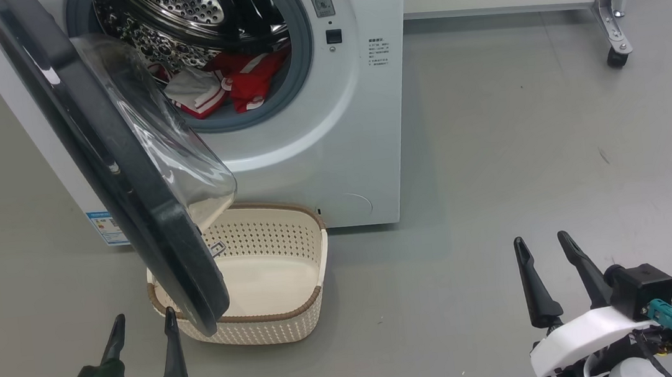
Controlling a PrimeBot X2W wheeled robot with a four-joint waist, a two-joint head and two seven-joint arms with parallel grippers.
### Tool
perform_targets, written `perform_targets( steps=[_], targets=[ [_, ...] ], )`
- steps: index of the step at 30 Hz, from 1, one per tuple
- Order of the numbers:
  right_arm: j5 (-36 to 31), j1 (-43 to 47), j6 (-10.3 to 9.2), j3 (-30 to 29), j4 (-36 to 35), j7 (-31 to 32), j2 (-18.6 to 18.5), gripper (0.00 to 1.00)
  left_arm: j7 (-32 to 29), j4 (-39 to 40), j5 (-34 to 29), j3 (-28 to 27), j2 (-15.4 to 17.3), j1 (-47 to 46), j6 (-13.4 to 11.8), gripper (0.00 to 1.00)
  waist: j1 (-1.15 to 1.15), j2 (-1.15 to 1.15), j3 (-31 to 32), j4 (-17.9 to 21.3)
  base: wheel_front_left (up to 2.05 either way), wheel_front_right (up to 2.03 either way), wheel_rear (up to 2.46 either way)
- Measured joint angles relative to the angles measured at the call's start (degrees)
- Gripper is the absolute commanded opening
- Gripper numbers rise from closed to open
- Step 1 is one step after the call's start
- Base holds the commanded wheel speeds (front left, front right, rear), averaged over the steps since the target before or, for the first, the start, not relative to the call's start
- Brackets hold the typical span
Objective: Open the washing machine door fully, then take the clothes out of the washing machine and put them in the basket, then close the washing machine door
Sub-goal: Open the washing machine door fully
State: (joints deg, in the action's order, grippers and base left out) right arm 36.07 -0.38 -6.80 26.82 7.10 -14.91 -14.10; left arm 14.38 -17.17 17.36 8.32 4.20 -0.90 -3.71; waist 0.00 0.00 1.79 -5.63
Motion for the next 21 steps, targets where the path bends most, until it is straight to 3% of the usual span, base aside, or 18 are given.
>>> perform_targets(
  steps=[21],
  targets=[
    [-1.85,2.1,0.09,-1.83,-1.24,0.0,1.64,1.0,0.0,0.03,-0.32,-0.49,-0.25,0.05,0.04,1.0,0.0,0.0,-0.23,0.31,0.0,0.0,0.0]
  ],
)
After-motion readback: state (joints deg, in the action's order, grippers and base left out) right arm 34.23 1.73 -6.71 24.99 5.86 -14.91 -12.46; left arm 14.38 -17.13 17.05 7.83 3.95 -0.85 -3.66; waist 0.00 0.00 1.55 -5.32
